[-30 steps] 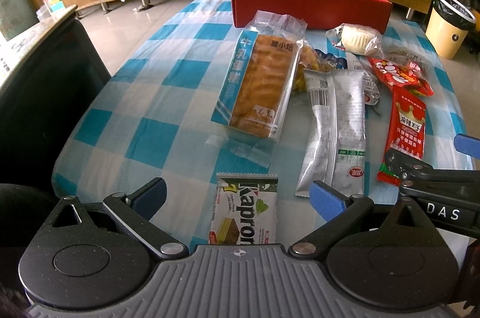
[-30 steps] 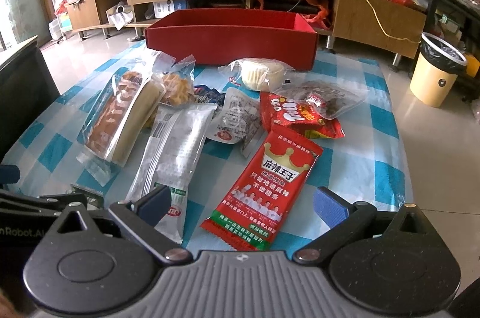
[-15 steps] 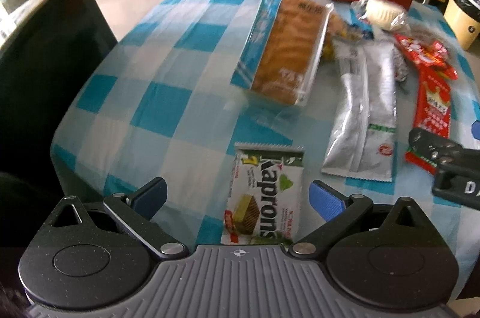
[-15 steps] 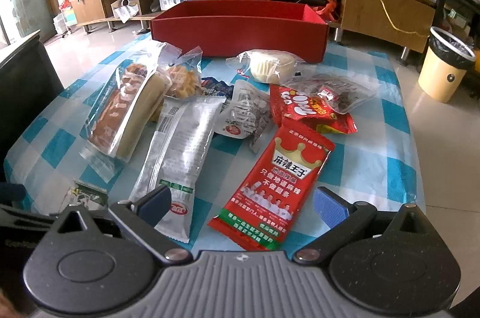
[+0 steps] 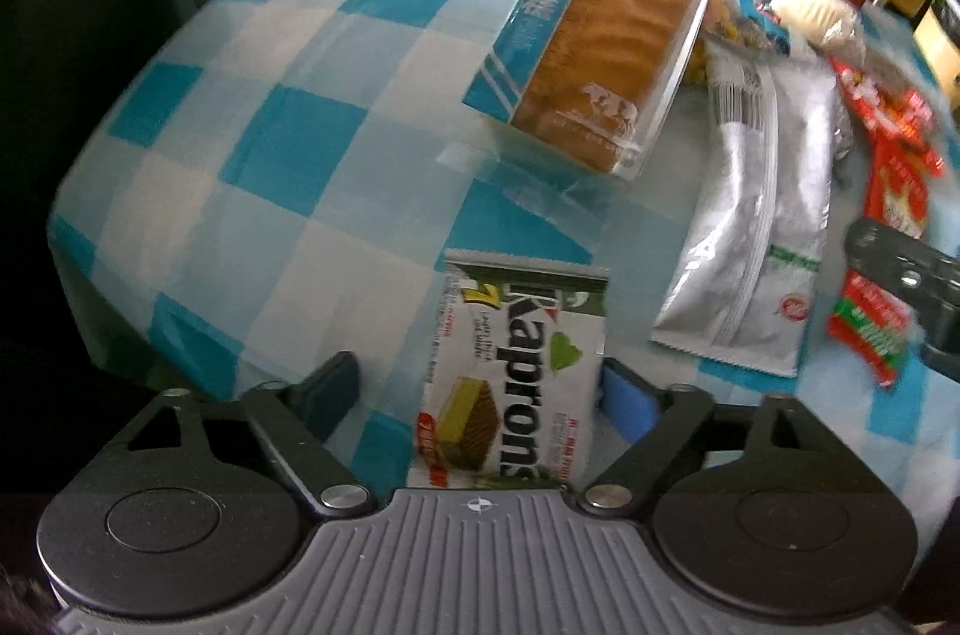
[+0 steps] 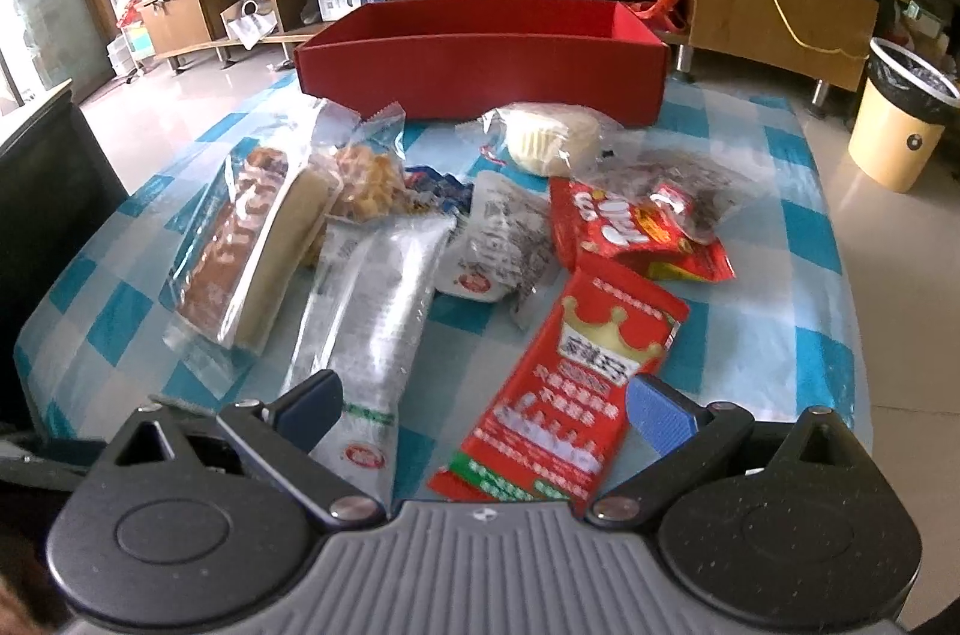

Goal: Organize snacks
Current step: 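Grasp the Kaprons wafer with the left gripper while the right grasps the silver foil bar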

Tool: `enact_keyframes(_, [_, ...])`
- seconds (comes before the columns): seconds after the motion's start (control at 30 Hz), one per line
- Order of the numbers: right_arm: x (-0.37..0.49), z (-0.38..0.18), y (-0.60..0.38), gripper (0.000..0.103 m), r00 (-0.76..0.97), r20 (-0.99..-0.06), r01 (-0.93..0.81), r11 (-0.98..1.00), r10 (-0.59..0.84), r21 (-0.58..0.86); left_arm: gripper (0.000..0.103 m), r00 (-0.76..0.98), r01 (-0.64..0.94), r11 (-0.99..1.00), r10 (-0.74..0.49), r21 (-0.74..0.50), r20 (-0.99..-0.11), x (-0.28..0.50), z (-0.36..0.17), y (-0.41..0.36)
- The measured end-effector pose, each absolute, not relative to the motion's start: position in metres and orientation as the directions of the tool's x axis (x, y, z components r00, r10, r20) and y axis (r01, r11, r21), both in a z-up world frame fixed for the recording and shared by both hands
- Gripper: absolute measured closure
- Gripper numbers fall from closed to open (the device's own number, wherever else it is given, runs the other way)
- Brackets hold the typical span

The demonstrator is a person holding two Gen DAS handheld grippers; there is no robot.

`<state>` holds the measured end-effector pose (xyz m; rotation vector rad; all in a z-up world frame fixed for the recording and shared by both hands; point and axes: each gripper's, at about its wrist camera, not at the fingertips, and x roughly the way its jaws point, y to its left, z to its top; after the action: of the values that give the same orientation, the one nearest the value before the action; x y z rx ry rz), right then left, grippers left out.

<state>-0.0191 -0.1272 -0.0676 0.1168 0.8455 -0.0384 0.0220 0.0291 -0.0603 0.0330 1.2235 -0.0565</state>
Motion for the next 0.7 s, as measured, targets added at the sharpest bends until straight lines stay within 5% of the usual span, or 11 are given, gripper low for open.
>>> enact_keyframes(0.1, [-0.011, -0.066, -0.12, 0.002, 0.664, -0.747, 0.073, 0.995, 0.004, 0.071, 0.037, 0.359, 0.087, 0.996, -0.018, 0.015, -0.933, 0.02, -0.057, 0.026])
enact_keyframes(0.2, [0.0, -0.069, -0.11, 0.002, 0.649, -0.761, 0.064, 0.995, 0.013, 0.072, 0.038, 0.362, 0.1, 0.995, -0.016, 0.022, -0.932, 0.019, -0.056, 0.024])
enact_keyframes(0.57, [0.037, -0.098, -0.079, 0.006, 0.562, -0.827, 0.027, 1.0, -0.008, 0.009, 0.036, 0.361, 0.106, 0.994, -0.028, 0.011, -0.932, 0.021, -0.055, 0.026])
enact_keyframes(0.7, [0.04, -0.106, -0.084, 0.0, 0.535, -0.844, 0.027, 0.998, 0.028, 0.05, 0.022, 0.36, 0.087, 0.996, -0.005, 0.028, -0.933, 0.023, -0.058, 0.029])
